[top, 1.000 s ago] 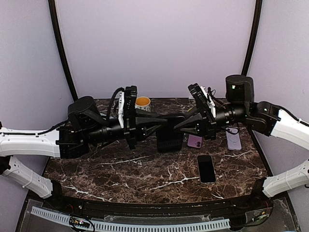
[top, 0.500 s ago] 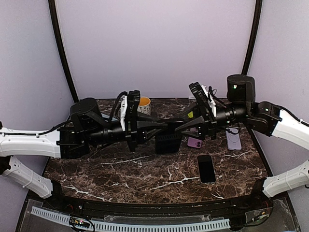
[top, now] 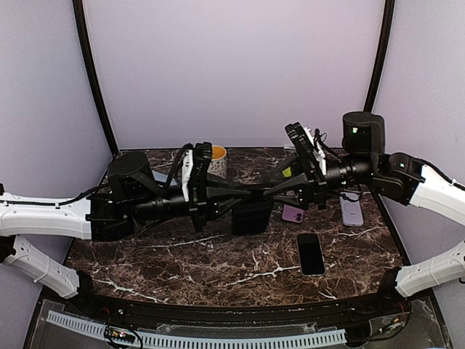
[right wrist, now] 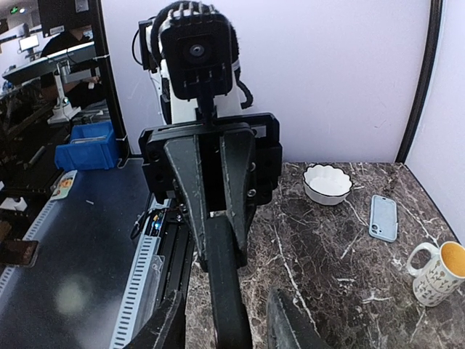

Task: Put the phone into the phone case
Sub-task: Press the phone case against the phone.

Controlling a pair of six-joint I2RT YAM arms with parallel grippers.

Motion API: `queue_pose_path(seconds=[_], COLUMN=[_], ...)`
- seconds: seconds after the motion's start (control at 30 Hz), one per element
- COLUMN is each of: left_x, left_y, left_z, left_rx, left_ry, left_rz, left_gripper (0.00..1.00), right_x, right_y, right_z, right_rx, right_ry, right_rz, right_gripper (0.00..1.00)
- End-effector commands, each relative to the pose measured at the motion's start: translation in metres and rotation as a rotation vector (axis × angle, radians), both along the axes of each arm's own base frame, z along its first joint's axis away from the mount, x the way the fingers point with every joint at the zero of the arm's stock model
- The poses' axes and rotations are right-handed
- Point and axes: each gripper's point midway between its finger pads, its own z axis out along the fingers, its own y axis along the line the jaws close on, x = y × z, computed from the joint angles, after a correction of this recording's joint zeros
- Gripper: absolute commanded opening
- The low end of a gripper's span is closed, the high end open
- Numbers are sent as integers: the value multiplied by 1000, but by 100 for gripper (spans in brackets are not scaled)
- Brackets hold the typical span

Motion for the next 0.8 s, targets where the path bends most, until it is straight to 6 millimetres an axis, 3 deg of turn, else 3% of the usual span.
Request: queue_pose_path(seconds=[0.0,0.2,0.33,0.53,0.77], left_x=[-9,-10,-11,-11,-11], left_y=[14,17,17,18,17], left_z=[41,44,44,46,42], left_rx=[-126,-136,-140,-146,-135], left_ry=[-72,-76,-78,-80,-79], left_rz=[-3,-5,-6,-6,-6], left_gripper=[0,0,0,0,0], right_x=[4,6,6,8,2], right_y=[1,2,3,5,4], right_z=[5,-2,-3,-6,2], right_rx=[13,-3,-4,-14,10], right_ry=[-13,-1,3,4,-2], right_rz=[-16,-20,-14,-13,8], right_gripper=[41,43,34,41,13])
